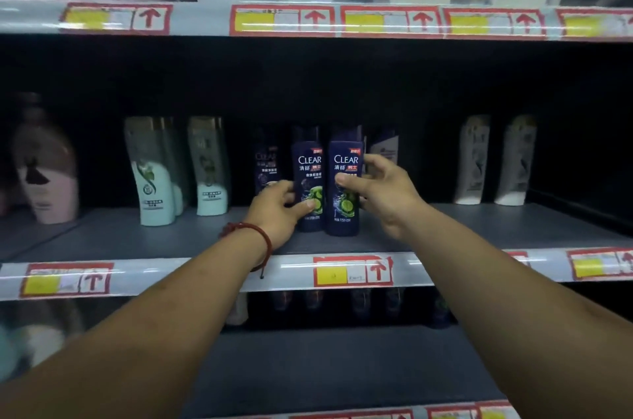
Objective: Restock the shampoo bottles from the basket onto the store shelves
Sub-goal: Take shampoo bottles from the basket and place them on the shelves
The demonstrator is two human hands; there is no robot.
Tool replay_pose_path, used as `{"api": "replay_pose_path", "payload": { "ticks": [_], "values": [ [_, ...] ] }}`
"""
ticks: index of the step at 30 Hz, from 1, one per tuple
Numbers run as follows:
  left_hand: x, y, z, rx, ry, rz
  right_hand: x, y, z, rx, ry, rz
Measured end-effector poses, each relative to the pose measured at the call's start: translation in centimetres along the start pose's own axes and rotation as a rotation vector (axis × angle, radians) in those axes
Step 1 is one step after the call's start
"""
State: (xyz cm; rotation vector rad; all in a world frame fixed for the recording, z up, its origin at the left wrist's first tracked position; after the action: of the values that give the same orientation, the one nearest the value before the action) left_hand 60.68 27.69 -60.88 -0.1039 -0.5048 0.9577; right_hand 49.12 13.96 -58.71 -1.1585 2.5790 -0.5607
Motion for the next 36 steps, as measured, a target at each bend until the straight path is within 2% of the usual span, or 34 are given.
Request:
{"api": "replay_pose_path", "payload": {
  "ticks": [2, 5, 7, 12, 21, 25, 33, 36],
  "values": [
    [0.0, 0.0, -0.1, -0.003, -0.087, 0.019, -0.1, -0.1, 0.6, -0.014, 0.018, -0.048],
    [0.2, 0.0, -0.3, -0.012, -0.246, 0.076, -0.1, 0.3, 1.6, -0.024, 0.239, -0.143],
    [0.3, 0.0, -0.3, 0.000, -0.283, 0.115, -0.1, 0.5, 2.5, -0.055, 0.293, -0.177],
    [0.7, 0.2, -0.5, 0.033, -0.327, 0.223, -0.9, 0.2, 2.8, -0.058, 0.338, -0.216],
    [1.0, -0.6, -1.5, 0.130, -0.340, 0.352, -3.5, -0.2, 3.6, -0.044, 0.284, -0.221],
    [1.1, -0.6, -1.9, 0.117, -0.304, 0.350, -3.7, -0.8, 4.3, -0.067, 0.286, -0.210],
    [1.2, -1.0, -2.5, 0.102, -0.250, 0.212, -4.4, -0.6, 4.8, -0.148, 0.211, -0.296],
    [2.2, -0.9, -3.0, 0.142, -0.185, 0.226, -3.6, -0.4, 4.7, -0.140, 0.241, -0.250]
  ]
}}
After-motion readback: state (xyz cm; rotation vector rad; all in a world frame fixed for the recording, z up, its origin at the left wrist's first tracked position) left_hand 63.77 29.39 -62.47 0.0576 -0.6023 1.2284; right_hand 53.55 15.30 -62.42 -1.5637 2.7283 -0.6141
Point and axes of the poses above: each hand's wrist, its own y-axis away from the middle knuckle, its own x-axis out of the back of the hand, z = x × y, the point moved 7 cm from there along -y, towards the middle knuckle, and after that the axes turned 7 degrees about x, right-handed, at the moved point
